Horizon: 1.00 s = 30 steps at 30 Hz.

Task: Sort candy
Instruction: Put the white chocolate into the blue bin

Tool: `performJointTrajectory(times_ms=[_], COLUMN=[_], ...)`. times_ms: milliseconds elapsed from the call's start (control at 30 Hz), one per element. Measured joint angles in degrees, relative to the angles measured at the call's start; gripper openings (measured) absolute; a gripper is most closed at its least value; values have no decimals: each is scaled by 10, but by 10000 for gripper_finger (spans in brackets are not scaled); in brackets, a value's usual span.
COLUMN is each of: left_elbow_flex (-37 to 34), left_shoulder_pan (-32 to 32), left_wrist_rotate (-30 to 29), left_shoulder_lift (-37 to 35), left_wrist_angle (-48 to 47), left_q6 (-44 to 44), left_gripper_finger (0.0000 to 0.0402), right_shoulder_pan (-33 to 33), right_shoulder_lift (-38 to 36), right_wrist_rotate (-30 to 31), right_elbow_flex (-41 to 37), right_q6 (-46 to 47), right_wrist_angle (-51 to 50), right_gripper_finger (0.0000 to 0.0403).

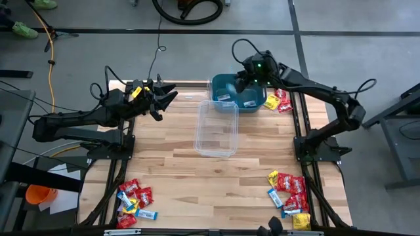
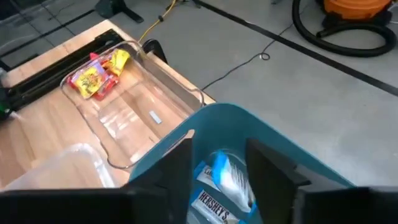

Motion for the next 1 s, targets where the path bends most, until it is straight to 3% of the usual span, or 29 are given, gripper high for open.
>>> performJointTrajectory(times_ms=[267, 467, 600, 800, 1000], left_elbow_flex=[0, 0, 0, 0, 0], left_shoulder_pan=[0, 0, 0, 0, -7], left_wrist_rotate=[0, 0, 0, 30, 50], left_shoulder_lift=[0, 0, 0, 0, 0], left_wrist_angle=[0, -2, -3, -5, -51], left_q6=[0, 0, -5, -5, -5], left_gripper_finger=[195, 195, 195, 195, 195], right_shoulder_pan=[-6, 6, 56, 180, 275], right_shoulder_lift=[-48, -115, -144, -145, -133], right_wrist_rotate=[-64, -223, -301, -286, -157], right_elbow_flex=[13, 19, 19, 19, 18], right_q6=[-10, 25, 50, 24, -22], right_wrist_angle=[-11, -5, 7, 13, 12], right_gripper_finger=[225, 233, 232, 231, 231])
